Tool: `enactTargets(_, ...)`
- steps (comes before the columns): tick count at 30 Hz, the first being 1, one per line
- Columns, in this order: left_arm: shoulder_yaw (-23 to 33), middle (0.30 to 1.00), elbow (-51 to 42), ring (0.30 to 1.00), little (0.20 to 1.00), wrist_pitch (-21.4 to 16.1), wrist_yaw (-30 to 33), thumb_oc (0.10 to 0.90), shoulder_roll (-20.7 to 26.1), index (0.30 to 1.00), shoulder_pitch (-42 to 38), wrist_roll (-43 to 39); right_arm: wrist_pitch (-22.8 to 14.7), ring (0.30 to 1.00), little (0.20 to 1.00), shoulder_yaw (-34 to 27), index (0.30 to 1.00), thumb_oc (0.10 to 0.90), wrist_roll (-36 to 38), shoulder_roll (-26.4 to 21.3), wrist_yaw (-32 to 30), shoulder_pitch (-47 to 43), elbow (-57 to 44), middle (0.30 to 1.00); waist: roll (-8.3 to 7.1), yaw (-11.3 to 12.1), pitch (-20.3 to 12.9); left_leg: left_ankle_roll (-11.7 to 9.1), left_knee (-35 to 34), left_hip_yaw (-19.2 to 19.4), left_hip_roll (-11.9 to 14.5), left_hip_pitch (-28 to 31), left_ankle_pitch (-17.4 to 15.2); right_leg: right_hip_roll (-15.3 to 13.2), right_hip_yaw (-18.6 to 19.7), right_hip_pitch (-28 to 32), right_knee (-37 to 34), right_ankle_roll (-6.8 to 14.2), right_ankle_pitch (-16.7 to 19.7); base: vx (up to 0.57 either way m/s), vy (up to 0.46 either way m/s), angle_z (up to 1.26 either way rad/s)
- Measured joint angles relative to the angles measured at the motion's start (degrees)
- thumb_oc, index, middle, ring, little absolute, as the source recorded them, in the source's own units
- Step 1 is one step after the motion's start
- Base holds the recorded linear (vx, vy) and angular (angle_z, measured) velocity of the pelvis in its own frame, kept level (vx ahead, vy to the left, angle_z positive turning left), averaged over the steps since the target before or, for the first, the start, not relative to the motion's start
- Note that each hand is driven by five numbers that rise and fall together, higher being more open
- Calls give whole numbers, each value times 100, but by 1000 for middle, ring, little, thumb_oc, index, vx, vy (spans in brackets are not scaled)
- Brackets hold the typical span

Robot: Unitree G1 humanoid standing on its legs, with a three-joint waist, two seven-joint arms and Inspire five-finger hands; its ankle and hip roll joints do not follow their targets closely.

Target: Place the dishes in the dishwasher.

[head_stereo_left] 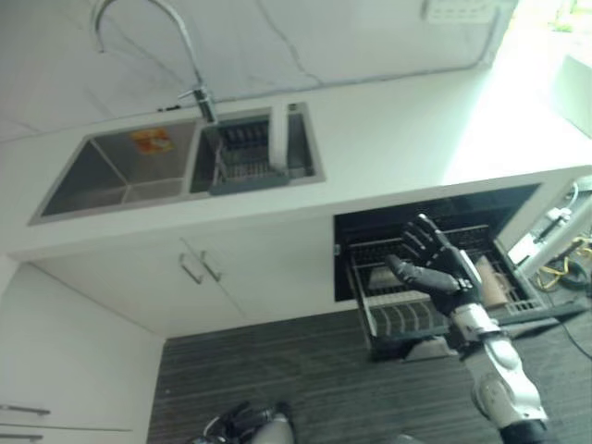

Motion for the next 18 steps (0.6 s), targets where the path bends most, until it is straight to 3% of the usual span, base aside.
enactTargets(2,-149,900,25,900,900,-1,127,800,9,900,-62,62,0,900,900,66,900,800,0,247,-2,-45,-6,900,4,53,-16,323,90,207,-104,85,-219,-142,105,47,-299,-158,862,62,297,-36)
enactTargets(3,-119,900,31,900,900,1,183,800,-8,900,-53,64,1,900,900,227,900,800,-1,283,14,-87,-30,900,38,171,-18,430,3,408,-66,173,-279,-176,-22,-23,-252,-62,898,58,282,-60)
enactTargets(4,-112,900,22,900,900,4,232,800,10,900,-55,85,2,900,900,267,900,800,-1,285,35,-86,-44,900,26,154,-31,513,-66,492,-68,225,-304,-74,-211,-81,-77,-10,753,61,259,-94)
enactTargets(5,-8,900,27,900,900,21,291,800,113,900,15,158,15,900,900,505,900,800,-1,269,58,-212,-76,900,-67,211,-34,704,-258,749,-92,348,-329,339,-317,-281,299,182,516,15,146,-69)
enactTargets(9,-23,900,16,900,900,161,398,800,202,900,82,209,11,900,900,609,900,800,0,1,-5,-310,-194,900,-129,169,-86,700,-589,993,-270,490,-276,1284,-767,-375,392,64,-294,16,40,-34)
enactTargets(11,-15,900,16,900,900,169,411,800,215,900,193,191,1,900,900,607,900,800,-1,-111,-40,-402,-201,900,-148,174,-91,705,-643,1128,-448,482,-275,1328,-957,-382,263,-28,-398,-26,-53,-15)
enactTargets(13,-59,900,19,900,900,189,504,800,244,900,293,284,0,900,900,587,900,800,-2,-214,-128,-388,-194,900,-155,133,-93,757,-654,988,-634,300,-188,1641,-616,-563,417,-274,-676,136,-166,31)
enactTargets(14,-153,900,16,900,900,187,528,800,241,900,493,427,-3,900,900,570,900,800,0,-174,-125,-356,-195,900,-283,88,-80,69,-615,994,-774,214,-340,1688,-470,-560,99,-559,-674,152,-209,32)
enactTargets(15,-71,900,20,900,900,192,537,800,214,900,569,426,-4,900,900,547,900,800,0,-143,-114,-379,-194,900,-326,116,-55,469,318,785,-673,-105,-627,1559,-480,-670,145,-808,-729,130,-202,-2)
enactTargets(16,-76,900,28,900,900,254,548,800,216,900,691,428,2,900,900,559,900,800,0,-127,-118,-372,-197,900,-286,201,-73,600,877,380,-423,-223,-813,1612,-410,-782,281,-747,-789,82,-139,-29)
enactTargets(17,-91,900,49,900,900,320,611,800,210,900,827,427,18,900,900,561,900,800,3,-144,-89,-359,-203,900,-240,180,-90,603,679,226,-350,-134,-921,1635,-430,-858,532,-576,-850,92,-191,-25)
enactTargets(18,-112,900,76,900,900,410,637,800,209,900,1009,426,37,900,900,553,900,800,4,-162,-85,-277,-161,900,-372,144,-104,481,247,304,-531,5,-687,1486,-347,-920,469,-495,-858,62,-147,0)
